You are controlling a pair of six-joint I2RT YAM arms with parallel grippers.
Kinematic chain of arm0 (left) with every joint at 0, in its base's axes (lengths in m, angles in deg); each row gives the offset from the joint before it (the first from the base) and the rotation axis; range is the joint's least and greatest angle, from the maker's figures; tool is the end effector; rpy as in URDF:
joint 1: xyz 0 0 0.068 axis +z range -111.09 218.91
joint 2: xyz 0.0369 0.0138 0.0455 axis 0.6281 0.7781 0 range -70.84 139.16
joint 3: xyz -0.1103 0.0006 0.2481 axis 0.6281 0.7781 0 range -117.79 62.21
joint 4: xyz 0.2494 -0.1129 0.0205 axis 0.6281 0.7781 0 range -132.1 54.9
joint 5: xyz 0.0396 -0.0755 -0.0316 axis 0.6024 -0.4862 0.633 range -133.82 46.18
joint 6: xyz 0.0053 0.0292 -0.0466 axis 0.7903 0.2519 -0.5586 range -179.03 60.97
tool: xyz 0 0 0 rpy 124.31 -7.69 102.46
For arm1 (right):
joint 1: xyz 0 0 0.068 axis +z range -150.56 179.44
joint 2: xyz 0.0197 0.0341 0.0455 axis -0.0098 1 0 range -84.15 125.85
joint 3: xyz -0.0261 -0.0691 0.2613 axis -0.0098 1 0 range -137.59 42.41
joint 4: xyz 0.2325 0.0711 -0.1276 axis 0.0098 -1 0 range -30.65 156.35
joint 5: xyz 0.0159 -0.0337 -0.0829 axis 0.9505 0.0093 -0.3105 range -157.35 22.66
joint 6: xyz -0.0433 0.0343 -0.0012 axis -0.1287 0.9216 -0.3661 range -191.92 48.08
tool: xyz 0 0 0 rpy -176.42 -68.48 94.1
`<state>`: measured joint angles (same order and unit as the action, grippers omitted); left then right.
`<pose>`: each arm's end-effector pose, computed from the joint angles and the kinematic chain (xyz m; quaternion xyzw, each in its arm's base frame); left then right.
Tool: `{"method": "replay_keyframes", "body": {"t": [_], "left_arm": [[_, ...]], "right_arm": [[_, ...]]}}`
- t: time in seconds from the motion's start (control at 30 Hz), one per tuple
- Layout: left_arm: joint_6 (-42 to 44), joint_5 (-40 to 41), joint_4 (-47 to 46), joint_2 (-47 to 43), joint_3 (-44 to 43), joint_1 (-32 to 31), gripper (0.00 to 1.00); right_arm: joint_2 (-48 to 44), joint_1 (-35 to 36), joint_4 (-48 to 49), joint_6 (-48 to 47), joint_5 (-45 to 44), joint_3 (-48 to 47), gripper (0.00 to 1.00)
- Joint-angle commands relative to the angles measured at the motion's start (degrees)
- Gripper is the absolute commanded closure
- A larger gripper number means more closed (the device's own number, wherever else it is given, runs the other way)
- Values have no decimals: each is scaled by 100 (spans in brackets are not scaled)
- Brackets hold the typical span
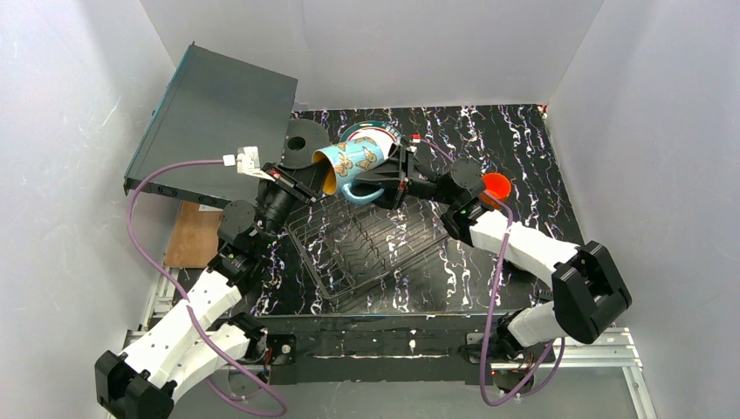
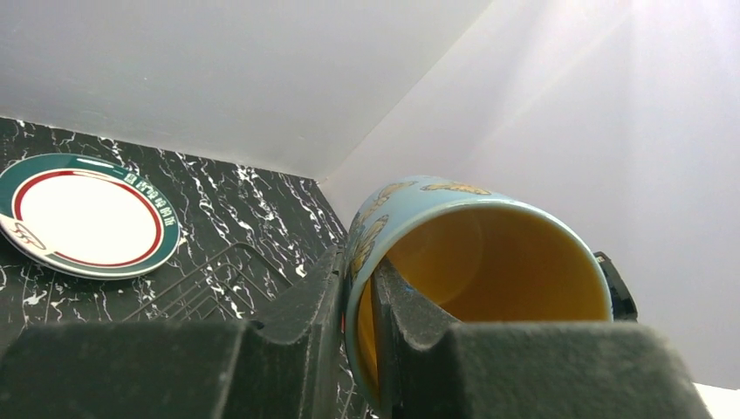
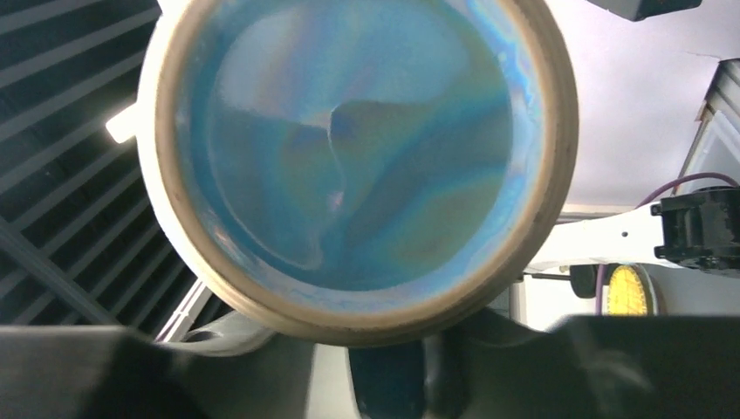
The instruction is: Load the mixed dishes into the dish rack
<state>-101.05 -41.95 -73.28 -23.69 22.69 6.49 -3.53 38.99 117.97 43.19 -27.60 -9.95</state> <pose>0.1765 -0.1105 0.3758 -0.0594 0.5448 -0.4988 0.6715 0.2377 0.2275 0.3438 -0.0920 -0.5823 -0.8077 0.0098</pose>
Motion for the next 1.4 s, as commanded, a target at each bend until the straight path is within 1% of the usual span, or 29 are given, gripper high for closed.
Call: {"method": "replay_keyframes", "body": {"t": [0.0,0.03,0.07,0.1,0.2,0.3,0.33,0.37,0.47,0.53,0.57,0.6,0.63,0.77,0.87,0.93,1.0,1.07,1.13,1.17,1.2,1.23,1.3,1.37], "left_arm": [[-176,-405,-878,-141,1,-106,100],[-175,-402,-903,-148,28,-102,100],[-183,-394,-907,-153,51,-106,100],[-190,-384,-870,-168,60,-106,100],[-135,-366,-640,-221,72,-106,100],[-67,-275,168,-259,-114,-106,100],[-17,-114,460,-262,-193,-106,95],[38,-100,653,-279,-236,-106,88],[55,-60,1092,-376,-288,-106,59],[39,20,1408,-451,-315,-106,37],[42,62,1609,-476,-342,-106,28],[48,120,1811,-504,-370,-106,23],[57,169,1969,-546,-384,-104,19],[178,178,2392,-745,-391,-106,11],[165,413,3019,-918,-543,-101,2],[250,458,3633,-1070,-688,-106,2],[364,518,4218,-1169,-914,-106,2],[531,582,4871,-1206,-1267,-106,2],[650,604,5451,-1211,-1579,-106,2],[699,600,5700,-1220,-1696,-102,2],[728,581,5891,-1244,-1788,-106,2],[738,574,6042,-1275,-1853,-104,2],[735,571,6296,-1359,-1942,-106,2],[714,565,6476,-1462,-1971,-105,2]], "right_arm": [[201,105,678,240,-406,-9,63],[245,106,850,283,-439,34,73],[307,104,1027,339,-474,67,86],[366,106,1222,392,-502,68,98],[523,105,1868,508,-622,120,99],[561,105,2311,503,-919,311,99],[556,93,2367,484,-989,366,99],[564,89,2411,472,-1035,404,99],[583,67,2528,445,-1155,469,99],[618,42,2717,442,-1254,470,99],[628,24,2778,438,-1291,471,99],[629,6,2824,426,-1360,491,99],[623,-10,2820,413,-1398,509,99],[656,-144,2858,332,-1367,542,99],[578,-358,2681,148,-1271,661,99],[474,-601,2344,-121,-1042,746,99],[288,-863,1783,-598,-785,835,99],[45,-1115,852,-1358,-476,797,99],[-254,-1192,-154,-2290,-440,715,99],[-433,-1199,-985,-2892,-438,584,99],[-558,-1185,-1714,-3674,-535,342,99],[-691,-1169,-2368,-4052,-621,231,99],[-890,-1160,-3269,-5011,-1027,-10,99],[-1008,-1161,-4172,-5724,-1459,-288,99]]}}
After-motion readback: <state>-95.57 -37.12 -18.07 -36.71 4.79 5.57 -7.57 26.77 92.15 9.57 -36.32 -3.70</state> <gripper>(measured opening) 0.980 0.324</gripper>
